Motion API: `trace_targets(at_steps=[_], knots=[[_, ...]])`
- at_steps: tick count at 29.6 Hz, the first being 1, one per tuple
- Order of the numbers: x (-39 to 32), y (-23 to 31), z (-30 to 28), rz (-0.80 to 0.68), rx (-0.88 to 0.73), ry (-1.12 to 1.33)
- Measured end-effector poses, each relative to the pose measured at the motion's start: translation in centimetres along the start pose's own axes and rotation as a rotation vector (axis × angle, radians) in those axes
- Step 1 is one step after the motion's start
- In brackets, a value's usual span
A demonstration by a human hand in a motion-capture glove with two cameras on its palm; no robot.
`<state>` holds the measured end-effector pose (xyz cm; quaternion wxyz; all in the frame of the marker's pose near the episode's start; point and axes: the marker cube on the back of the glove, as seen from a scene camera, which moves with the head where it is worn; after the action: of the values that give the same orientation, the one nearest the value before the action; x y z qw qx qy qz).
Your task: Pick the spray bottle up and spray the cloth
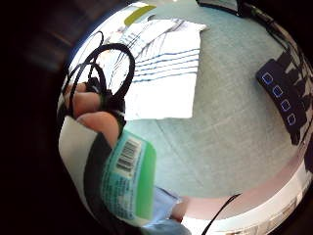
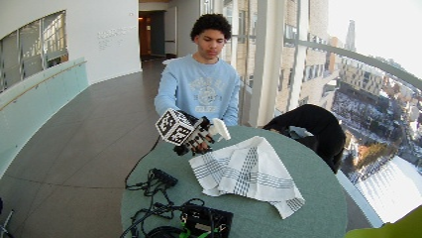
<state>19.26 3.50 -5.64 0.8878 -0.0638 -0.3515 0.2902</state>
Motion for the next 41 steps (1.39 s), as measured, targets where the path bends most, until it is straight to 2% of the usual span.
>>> trace_targets(at_steps=[18,30,41], knots=[[-1.3,0.2,1.0,-0.043,0.004,-0.030],[-9.9,1.2,7.6,-0.425,0.082,-0.257],[-18.4,0.1,17.6,-0.659,0.006,-0.382]])
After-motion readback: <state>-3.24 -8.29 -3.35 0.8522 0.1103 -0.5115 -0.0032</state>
